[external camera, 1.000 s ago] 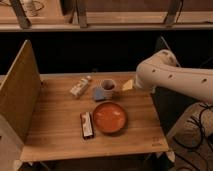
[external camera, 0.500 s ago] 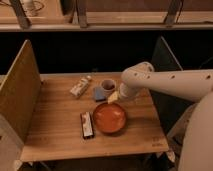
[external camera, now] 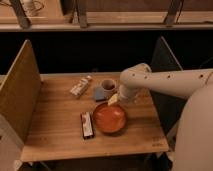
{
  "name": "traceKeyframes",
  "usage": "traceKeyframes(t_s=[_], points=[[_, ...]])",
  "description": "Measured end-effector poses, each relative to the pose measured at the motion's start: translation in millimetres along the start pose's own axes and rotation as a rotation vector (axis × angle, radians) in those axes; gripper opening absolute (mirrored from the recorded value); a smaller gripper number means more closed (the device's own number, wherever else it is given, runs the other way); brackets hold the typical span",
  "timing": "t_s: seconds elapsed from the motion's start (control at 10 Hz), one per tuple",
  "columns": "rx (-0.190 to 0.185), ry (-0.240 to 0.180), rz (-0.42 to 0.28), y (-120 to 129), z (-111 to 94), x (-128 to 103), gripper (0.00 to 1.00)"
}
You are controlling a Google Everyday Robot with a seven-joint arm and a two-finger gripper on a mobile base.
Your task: Drag the ceramic bowl in a circle
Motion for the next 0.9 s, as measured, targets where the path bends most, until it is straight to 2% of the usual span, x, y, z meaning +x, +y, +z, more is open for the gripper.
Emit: traceKeyframes(t_s=[0.3, 0.5, 0.7, 0.9], points=[[0.037, 0.016, -0.052, -8, 22, -2, 0.8], [0.058, 0.03, -0.058, -24, 40, -5, 0.8], [0.058, 0.049, -0.072, -28, 60, -9, 0.8], [0.038, 0.092, -0.071, -26, 87, -7, 0.8]])
